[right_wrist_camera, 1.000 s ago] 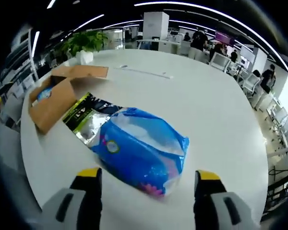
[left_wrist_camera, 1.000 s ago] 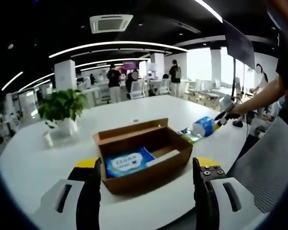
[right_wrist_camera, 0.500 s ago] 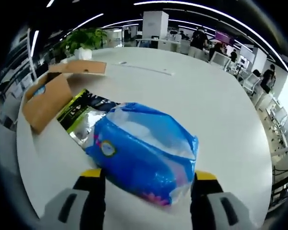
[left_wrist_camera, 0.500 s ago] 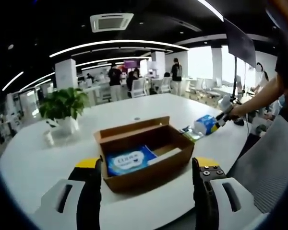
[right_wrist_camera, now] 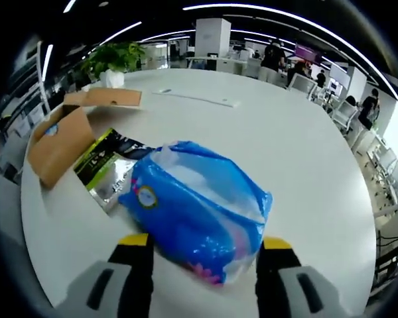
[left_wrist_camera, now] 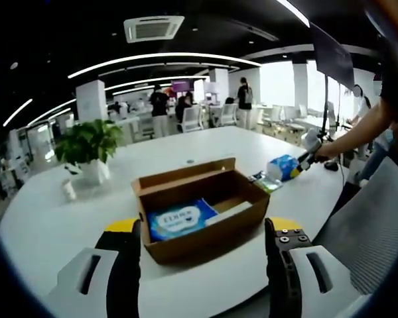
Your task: Operate the shoe box by opening the lid, removing the specified soft item, and placing it in the target area until the item is outside and the box remains undamaged.
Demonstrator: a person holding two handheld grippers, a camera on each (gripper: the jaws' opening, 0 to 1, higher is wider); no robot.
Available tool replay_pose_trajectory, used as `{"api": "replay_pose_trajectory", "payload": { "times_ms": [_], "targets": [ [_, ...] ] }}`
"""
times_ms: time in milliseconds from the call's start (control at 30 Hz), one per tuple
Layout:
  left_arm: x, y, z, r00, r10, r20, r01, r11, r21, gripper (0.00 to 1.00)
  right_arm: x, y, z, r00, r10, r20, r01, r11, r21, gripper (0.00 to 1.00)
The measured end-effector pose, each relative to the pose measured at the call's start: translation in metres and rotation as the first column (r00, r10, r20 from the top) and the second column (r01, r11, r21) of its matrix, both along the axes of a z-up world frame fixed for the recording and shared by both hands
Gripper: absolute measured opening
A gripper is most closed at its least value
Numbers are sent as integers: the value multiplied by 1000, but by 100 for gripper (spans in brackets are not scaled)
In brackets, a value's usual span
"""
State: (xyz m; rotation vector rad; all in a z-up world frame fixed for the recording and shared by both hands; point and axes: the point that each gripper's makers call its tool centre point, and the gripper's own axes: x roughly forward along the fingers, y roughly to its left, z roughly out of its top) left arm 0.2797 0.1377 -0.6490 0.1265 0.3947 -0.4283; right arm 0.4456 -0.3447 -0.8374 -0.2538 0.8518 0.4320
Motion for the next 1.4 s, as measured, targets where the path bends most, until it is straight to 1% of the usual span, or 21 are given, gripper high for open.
{"api": "replay_pose_trajectory", "payload": {
  "times_ms": [133, 367, 433, 567, 733, 933, 1100, 1167, 1400],
  "targets": [
    [0, 1, 0, 1000, 3, 2, -3, 1000, 6, 78, -7, -7, -4, 999, 36, -19, -37, 999, -32, 53],
    [0, 1, -1, 1000, 4, -1, -4, 1000, 13, 77, -6, -24, -2, 1000, 15, -14, -16, 998, -56, 49],
    [0, 1, -2, 1000, 3, -2, -3, 1000, 14, 77, -5, -28, 0, 1000, 0, -13, -1, 999, -49, 49],
    [0, 2, -2, 1000, 5, -3, -5, 1000, 19, 77, -6, -28, -1, 1000, 5, -13, -6, 998, -56, 49],
    [0, 2, -2, 1000, 8, -3, -8, 1000, 18, 77, -10, -25, 1, 1000, 6, -14, -6, 999, -40, 49],
    [0, 3, 0, 1000, 12, 6, -12, 1000, 15, 77, -13, -19, 0, 999, 26, -22, -27, 999, -28, 46],
    [0, 5, 2, 1000, 17, 14, -17, 1000, 11, 77, -15, -16, 0, 999, 21, -26, -21, 1000, -21, 44],
    [0, 5, 2, 1000, 16, 17, -16, 1000, 10, 77, -16, -16, 0, 999, 21, -26, -22, 999, -32, 44],
    [0, 4, 4, 1000, 14, 20, -14, 1000, -2, 77, -20, -17, 9, 1000, 8, -12, -8, 999, -35, 46]
  ]
}}
